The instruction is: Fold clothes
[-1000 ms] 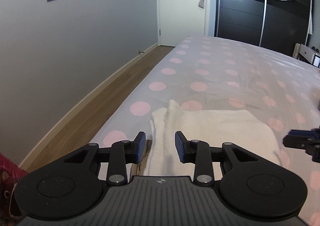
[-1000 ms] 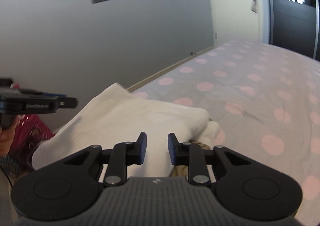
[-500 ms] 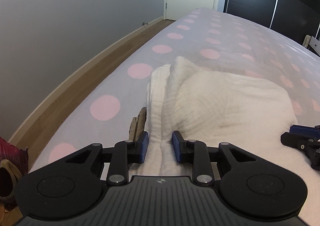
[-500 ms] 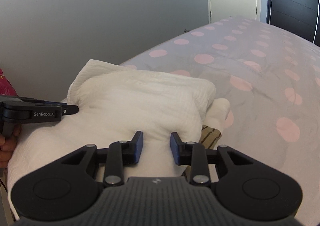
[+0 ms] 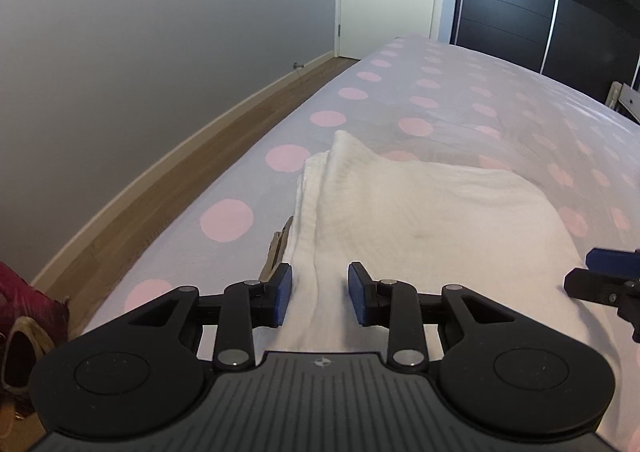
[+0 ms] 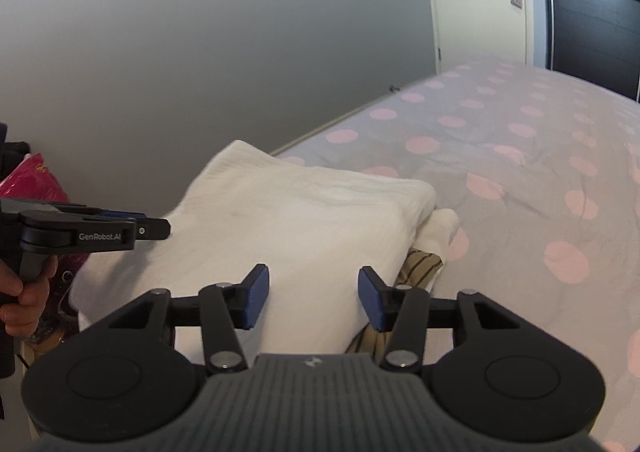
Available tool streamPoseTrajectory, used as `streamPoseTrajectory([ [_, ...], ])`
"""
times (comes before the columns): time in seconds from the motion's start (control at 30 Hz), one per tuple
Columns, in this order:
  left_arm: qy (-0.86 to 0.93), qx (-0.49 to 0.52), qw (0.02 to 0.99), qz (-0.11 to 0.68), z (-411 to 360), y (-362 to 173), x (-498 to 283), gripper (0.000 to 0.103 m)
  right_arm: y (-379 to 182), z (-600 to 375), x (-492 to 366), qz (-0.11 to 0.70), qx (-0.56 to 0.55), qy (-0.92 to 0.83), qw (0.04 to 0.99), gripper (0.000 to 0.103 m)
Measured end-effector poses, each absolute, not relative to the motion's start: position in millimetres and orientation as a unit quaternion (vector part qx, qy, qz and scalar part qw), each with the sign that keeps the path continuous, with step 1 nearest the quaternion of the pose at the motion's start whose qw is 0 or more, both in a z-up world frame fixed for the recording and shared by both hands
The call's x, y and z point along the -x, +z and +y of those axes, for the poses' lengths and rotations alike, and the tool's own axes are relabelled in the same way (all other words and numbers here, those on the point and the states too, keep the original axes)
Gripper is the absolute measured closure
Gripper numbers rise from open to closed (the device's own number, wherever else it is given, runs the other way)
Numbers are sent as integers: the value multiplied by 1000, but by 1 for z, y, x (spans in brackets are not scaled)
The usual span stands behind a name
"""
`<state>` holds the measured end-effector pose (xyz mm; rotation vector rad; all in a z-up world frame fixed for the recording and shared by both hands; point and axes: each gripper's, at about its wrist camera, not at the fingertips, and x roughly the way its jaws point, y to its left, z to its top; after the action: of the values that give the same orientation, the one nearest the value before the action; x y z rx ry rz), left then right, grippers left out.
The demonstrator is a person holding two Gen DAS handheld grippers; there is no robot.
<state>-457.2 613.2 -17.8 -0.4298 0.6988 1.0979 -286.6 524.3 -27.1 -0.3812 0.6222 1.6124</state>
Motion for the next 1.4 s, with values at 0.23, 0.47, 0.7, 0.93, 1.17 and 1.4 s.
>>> streamPoseTrajectory([
  [0.23,509,197,756,363,591,-39,455,61,-53,509,309,265,206,697,633,51],
  [0.47,526,199,738,374,585,-34,445,60,-41,506,306,279,205,683,644,50],
  [0.7,536,189,751,338,539,16,441,57,6,462,285,268,184,672,665,47],
  [0.93,537,131,768,324,481,83,410,48,54,414,273,247,180,662,684,42],
  [1.17,552,117,772,294,422,116,389,37,90,368,272,229,169,665,691,28],
  [1.4,585,132,755,264,374,104,391,28,93,327,296,189,188,664,699,20],
])
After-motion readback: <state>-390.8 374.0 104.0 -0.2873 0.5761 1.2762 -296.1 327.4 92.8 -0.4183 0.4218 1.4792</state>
